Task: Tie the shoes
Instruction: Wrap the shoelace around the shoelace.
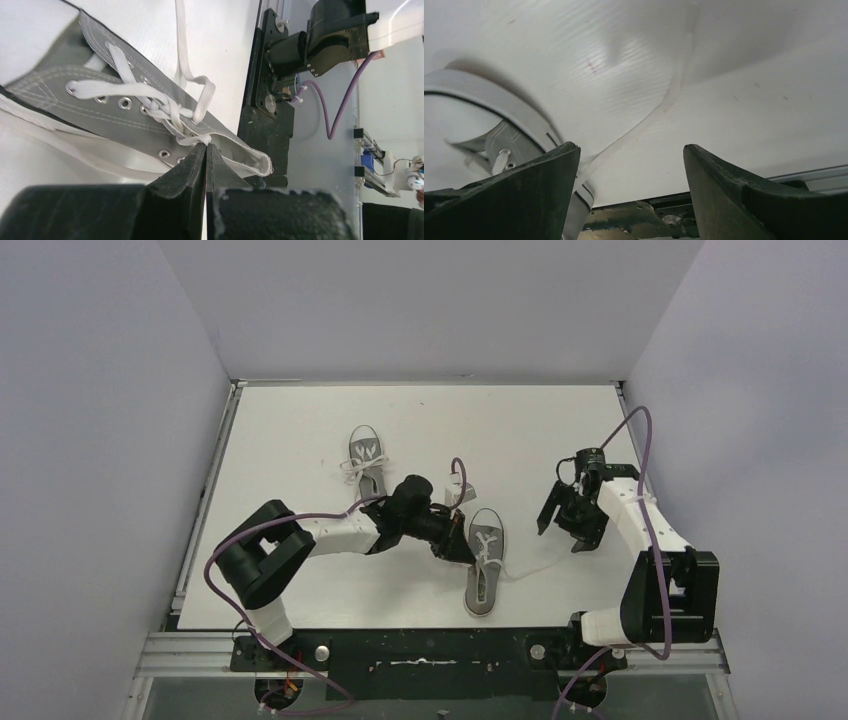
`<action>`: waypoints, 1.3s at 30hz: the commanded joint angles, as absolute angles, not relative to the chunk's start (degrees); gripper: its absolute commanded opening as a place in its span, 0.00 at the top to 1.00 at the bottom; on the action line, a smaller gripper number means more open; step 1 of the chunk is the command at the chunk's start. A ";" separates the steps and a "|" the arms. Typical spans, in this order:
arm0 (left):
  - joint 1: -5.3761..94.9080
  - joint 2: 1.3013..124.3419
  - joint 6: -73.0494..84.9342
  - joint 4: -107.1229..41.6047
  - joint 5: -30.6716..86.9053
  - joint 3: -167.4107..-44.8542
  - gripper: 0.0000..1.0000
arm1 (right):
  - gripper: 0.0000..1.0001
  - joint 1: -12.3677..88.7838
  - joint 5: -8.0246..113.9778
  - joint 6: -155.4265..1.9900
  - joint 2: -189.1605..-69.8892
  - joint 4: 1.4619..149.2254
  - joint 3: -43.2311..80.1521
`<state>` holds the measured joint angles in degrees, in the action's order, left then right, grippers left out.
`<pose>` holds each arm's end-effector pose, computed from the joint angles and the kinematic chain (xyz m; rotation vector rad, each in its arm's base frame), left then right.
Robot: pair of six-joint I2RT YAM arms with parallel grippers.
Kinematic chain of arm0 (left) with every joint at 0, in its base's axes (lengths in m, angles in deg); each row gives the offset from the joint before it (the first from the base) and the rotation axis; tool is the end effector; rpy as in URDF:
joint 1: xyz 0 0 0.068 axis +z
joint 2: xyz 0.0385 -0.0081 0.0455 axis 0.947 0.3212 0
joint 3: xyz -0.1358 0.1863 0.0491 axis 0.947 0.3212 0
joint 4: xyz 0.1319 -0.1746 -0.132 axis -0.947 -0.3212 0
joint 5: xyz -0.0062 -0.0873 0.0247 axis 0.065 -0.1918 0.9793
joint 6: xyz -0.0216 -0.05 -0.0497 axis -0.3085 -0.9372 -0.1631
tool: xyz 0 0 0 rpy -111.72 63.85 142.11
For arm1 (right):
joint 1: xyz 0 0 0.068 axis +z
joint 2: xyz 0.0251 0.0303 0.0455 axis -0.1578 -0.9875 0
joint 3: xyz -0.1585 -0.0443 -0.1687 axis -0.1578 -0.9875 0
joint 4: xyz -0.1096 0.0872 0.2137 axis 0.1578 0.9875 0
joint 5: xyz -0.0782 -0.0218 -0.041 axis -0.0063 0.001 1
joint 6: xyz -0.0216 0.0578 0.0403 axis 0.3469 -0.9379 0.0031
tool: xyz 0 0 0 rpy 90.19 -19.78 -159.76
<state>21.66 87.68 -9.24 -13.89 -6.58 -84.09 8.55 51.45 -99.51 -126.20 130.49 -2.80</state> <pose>0.2035 -0.3039 0.1326 0.9650 2.1247 -1.5284 0.2406 0.0077 0.1617 0.7536 2.8866 0.3029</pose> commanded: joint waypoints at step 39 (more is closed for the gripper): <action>28.47 15.98 -20.43 -62.93 31.23 -66.26 0.53 | 1.00 58.74 42.13 -109.08 -137.61 93.64 11.28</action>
